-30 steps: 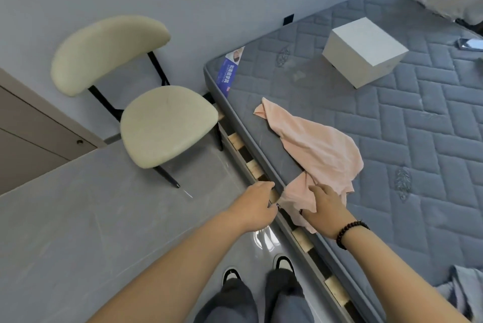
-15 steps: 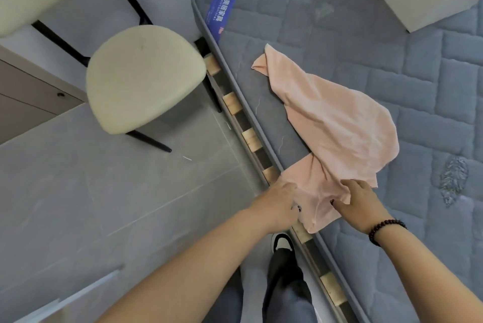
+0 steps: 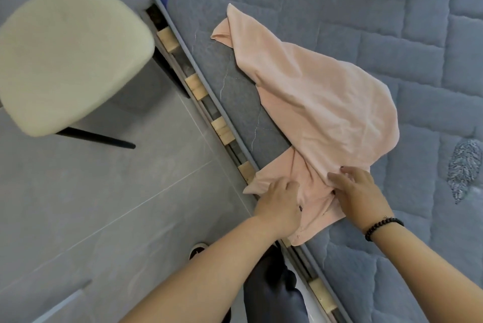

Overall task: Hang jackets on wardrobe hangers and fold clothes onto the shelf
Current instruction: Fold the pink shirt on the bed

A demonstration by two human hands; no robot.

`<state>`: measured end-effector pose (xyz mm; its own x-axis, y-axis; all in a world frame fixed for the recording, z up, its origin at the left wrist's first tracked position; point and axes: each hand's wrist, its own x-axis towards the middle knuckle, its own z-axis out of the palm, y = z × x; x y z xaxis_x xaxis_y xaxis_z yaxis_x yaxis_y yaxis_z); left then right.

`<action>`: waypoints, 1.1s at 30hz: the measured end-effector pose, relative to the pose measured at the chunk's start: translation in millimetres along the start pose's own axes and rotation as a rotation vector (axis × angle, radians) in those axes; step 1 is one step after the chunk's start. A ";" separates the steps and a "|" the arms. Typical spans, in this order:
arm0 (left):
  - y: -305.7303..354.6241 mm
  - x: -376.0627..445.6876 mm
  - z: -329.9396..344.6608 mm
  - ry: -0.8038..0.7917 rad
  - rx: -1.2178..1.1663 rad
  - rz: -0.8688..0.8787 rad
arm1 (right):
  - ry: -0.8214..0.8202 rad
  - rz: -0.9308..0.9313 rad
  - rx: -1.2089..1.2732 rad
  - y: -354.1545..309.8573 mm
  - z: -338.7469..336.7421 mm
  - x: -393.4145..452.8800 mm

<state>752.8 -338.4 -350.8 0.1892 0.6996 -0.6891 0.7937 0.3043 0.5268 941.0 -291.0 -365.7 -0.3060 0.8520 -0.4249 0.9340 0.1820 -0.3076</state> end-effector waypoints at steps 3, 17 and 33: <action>-1.0 -4.1 -7.6 -0.005 -0.036 -0.017 | 0.078 -0.053 0.009 -9.1 -13.0 9.0; 35.7 -139.8 -103.9 0.435 -0.604 -0.090 | -0.126 -0.452 0.359 -193.9 -202.7 -9.8; -16.6 -367.9 -263.8 1.349 -0.885 -0.074 | -0.120 -0.945 0.370 -448.6 -347.3 -73.0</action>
<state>517.5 -430.3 25.3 -0.8318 0.5519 -0.0590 0.1221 0.2856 0.9505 608.4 -264.3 99.0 -0.9236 0.3798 0.0520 0.1913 0.5741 -0.7961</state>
